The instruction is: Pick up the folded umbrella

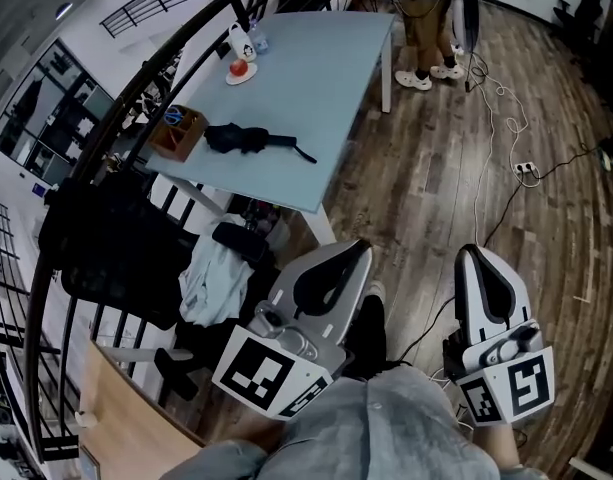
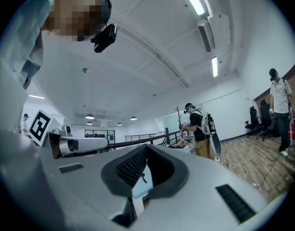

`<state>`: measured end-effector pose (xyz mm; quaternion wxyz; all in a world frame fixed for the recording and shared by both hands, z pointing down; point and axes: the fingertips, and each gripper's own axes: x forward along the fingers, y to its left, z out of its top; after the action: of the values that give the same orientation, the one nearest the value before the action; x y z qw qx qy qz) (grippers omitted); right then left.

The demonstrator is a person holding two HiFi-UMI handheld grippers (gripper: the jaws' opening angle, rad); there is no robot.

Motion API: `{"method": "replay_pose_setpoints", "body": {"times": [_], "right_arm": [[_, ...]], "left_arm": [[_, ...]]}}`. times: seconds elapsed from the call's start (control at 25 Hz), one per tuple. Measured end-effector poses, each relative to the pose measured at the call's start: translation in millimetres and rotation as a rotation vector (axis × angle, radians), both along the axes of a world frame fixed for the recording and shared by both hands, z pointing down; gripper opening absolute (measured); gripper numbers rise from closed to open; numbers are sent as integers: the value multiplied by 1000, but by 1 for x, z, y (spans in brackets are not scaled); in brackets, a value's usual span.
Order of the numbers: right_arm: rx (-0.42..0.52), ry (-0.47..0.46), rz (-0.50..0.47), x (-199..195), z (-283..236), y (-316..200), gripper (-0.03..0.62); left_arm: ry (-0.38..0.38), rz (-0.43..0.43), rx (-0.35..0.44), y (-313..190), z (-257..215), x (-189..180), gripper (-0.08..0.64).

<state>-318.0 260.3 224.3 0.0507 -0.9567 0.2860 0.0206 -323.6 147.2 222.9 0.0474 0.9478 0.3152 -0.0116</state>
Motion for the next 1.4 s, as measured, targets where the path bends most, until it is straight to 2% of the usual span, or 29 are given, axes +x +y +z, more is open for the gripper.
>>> {"method": "replay_pose_setpoints", "body": {"times": [0.24, 0.52, 0.76, 1.16, 1.4], "right_arm": [[-14, 10, 26, 40, -2, 5, 0], [-25, 13, 39, 104, -11, 5, 0], [0, -5, 59, 163, -13, 8, 0], [-27, 1, 51, 251, -18, -11, 0], [-38, 4, 35, 288, -17, -21, 0]], "left_arm": [[12, 30, -11, 7, -1, 45, 5], [6, 58, -17, 10, -6, 114, 5], [-13, 93, -35, 12, -8, 174, 5], [-11, 83, -43, -7, -9, 262, 5], [-6, 66, -49, -18, -7, 299, 5]]}}
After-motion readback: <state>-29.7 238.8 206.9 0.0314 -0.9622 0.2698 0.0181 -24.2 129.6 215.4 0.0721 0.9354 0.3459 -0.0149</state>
